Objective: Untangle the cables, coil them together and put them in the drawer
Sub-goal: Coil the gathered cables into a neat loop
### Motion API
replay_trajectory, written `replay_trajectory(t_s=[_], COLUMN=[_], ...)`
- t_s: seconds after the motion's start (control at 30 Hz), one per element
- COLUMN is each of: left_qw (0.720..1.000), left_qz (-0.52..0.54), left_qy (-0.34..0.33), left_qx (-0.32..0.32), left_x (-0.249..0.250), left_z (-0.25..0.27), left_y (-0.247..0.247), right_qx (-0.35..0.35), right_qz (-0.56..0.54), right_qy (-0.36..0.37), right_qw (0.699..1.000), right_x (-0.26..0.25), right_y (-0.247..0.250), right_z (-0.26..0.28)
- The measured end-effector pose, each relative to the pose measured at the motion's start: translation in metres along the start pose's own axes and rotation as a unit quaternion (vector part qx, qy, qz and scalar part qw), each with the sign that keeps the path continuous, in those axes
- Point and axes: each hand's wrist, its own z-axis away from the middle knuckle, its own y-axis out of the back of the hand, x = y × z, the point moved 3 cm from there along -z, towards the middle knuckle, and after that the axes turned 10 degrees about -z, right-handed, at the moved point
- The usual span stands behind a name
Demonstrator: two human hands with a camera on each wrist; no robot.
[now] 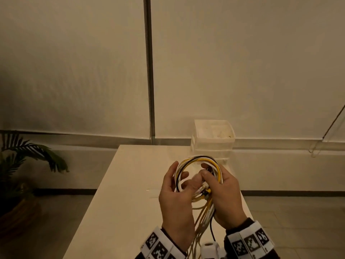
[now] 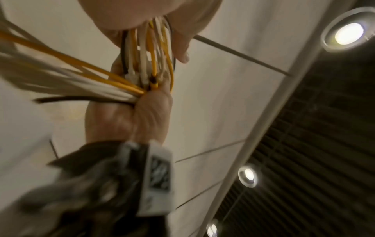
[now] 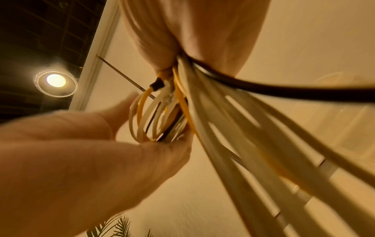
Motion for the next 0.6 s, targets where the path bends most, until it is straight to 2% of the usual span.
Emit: replay_trajectory(t_s=[0.1,0.2,0.33,0.47,0.6], left_qw=[0.993,0.989,0.985,0.979,0.971], left_qz=[-0.100,-0.115,-0.134,-0.182,-0.212], left_qy=[-0.059,-0.092,-0.102,-0.095,-0.108], left_qx=[0.018,0.029,0.024,-0.014,0.011], left_x=[-0.003,-0.004,-0.008,-0.009,-0.008], left_z=[0.001,-0.004,-0.010,-0.019,-0.028], left_y=[-0.006,-0.011,-0.012,-0.009,-0.005], right_qx=[0.025,0.043,-0.002,-0.035,-0.034], right_qz=[-0.007,0.000,-0.013,-0.053,0.019], right_qy=[0.001,0.026,0.021,-0.010,0.036], right_qw=[1.000,0.999,1.000,0.998,0.999], right_x=[0.005,0.006,0.003,0.005,0.008], right_y=[-0.002,-0.003,-0.003,-0.007,-0.011], right_z=[0.001,0.005,0.013,0.019,0.014])
